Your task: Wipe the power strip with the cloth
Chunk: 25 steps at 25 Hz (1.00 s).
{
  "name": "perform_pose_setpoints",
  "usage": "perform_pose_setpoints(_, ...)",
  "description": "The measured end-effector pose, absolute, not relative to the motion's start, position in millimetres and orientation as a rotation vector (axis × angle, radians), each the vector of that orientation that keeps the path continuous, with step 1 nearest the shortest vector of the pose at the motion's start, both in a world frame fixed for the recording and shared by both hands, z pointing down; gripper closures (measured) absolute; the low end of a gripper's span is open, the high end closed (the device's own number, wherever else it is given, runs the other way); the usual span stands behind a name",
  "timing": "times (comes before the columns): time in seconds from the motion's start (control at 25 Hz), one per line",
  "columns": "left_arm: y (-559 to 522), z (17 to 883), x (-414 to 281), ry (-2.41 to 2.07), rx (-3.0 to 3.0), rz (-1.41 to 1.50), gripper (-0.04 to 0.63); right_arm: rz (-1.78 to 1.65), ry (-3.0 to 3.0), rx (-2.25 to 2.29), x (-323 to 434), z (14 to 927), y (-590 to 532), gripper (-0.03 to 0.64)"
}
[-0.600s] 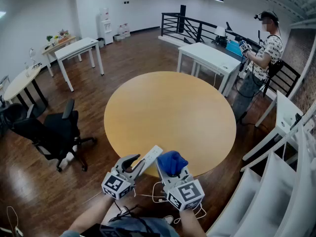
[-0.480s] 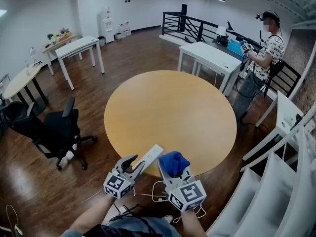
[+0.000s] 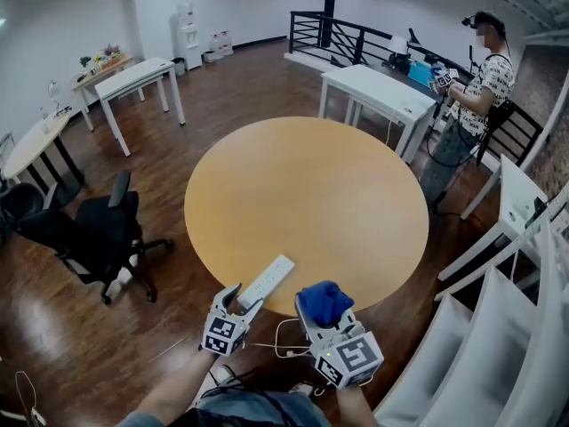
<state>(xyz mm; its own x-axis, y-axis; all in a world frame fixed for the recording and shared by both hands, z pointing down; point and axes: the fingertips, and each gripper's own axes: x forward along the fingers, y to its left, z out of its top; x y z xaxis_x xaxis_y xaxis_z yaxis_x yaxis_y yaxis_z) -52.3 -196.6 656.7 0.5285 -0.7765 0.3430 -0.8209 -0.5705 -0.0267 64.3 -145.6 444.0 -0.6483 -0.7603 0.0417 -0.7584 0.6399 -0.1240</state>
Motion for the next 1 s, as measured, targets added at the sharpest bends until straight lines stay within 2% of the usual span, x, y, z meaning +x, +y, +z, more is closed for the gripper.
perform_pose_setpoints(0.08,-197,664,-48,-1.355,2.621,0.510,0.278,-0.219,2.831,-1.322,66,447,-145,0.572)
perform_pose_setpoints(0.56,-203,694,-35,-1.318,2.577,0.564,0.275,-0.271,2.849,-1.343,68,461,-141,0.572)
perform_pose_setpoints(0.64,-202,694,-35,-1.305,2.589,0.578,0.298,-0.278,2.848,-1.344,67,462,-141,0.572)
perform_pose_setpoints(1.0,-197,687,-37,-1.270,2.629,0.624,0.301,-0.276,2.829,-1.344,65,458,-141,0.572)
